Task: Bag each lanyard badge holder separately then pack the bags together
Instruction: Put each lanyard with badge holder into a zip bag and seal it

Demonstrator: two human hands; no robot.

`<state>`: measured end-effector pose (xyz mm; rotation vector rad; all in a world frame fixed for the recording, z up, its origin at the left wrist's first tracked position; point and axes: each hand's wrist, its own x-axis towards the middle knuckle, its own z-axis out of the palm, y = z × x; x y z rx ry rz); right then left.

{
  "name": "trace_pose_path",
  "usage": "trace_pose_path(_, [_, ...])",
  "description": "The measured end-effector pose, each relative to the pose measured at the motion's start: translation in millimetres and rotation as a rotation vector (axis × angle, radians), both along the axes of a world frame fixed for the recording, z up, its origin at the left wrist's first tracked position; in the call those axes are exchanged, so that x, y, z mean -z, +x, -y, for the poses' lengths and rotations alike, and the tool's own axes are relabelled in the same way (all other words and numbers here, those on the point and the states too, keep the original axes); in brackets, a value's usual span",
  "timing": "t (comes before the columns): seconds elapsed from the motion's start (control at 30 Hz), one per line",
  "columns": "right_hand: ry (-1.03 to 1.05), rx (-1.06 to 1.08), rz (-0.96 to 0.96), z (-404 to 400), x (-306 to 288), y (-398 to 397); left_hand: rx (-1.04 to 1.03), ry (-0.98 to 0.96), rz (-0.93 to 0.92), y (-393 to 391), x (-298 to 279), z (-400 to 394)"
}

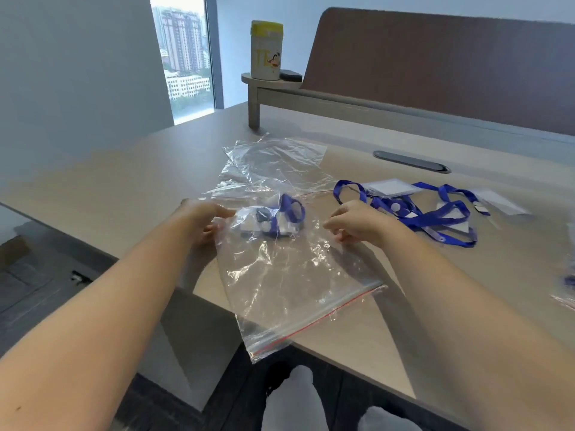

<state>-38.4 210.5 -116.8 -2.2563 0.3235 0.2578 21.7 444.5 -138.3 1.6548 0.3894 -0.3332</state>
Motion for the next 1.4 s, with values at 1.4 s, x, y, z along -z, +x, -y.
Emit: trace_pose_path(1.4, [-0.074,1.189,0.555,303.6,-7.4,-132.3,1.012,1.234,0.705,-6.7,-5.1,358.2])
